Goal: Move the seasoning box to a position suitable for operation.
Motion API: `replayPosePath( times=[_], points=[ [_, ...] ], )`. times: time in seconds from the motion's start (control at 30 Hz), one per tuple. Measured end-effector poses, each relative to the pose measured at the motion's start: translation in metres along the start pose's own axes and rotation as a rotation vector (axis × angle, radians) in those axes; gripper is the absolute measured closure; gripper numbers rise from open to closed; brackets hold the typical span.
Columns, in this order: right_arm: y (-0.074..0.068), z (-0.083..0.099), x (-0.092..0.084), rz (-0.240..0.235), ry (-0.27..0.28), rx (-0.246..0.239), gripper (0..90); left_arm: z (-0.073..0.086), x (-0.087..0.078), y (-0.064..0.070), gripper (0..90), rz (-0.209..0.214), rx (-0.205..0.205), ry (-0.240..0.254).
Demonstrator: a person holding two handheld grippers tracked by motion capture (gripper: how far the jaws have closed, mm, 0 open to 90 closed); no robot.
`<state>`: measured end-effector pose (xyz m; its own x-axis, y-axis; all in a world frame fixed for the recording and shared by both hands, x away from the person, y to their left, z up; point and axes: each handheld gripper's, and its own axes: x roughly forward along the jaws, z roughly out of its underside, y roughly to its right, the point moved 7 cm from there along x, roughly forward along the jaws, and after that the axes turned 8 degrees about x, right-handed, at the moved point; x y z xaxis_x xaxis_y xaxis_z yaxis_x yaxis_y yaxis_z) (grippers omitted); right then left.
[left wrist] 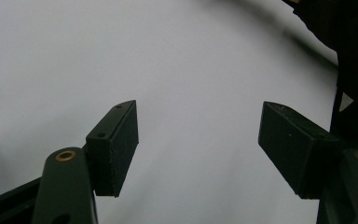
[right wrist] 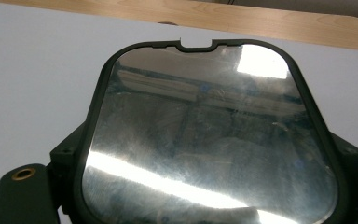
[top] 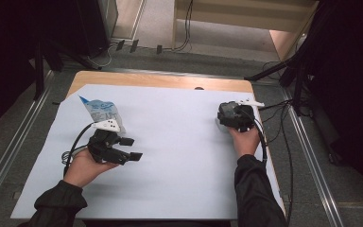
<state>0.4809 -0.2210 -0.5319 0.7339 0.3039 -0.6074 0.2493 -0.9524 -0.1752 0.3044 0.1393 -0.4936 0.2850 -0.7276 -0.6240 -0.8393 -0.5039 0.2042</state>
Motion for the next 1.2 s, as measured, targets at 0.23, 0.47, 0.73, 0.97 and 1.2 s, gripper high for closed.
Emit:
replayPosePath(
  times=[0.23,0.47,0.73,0.97,1.2],
  points=[
    [0.003,-0.004,-0.005,-0.028,0.005,0.041,16.6,0.000,0.001,0.000,29.8,0.006,-0.003,0.007],
    [-0.003,-0.010,-0.015,-0.056,0.026,0.045,16.6,-0.001,0.000,-0.001,30.5,0.004,-0.015,0.005],
    [-0.018,-0.009,-0.022,-0.089,0.006,0.003,16.6,-0.002,0.002,-0.001,30.5,0.012,-0.014,0.003],
    [-0.030,-0.006,-0.026,-0.120,-0.009,-0.019,16.6,-0.003,0.003,-0.003,30.4,0.018,-0.013,0.004],
    [-0.043,0.001,-0.028,-0.155,-0.032,-0.027,16.6,-0.004,0.006,-0.004,31.6,0.015,-0.017,-0.009]
  ],
)
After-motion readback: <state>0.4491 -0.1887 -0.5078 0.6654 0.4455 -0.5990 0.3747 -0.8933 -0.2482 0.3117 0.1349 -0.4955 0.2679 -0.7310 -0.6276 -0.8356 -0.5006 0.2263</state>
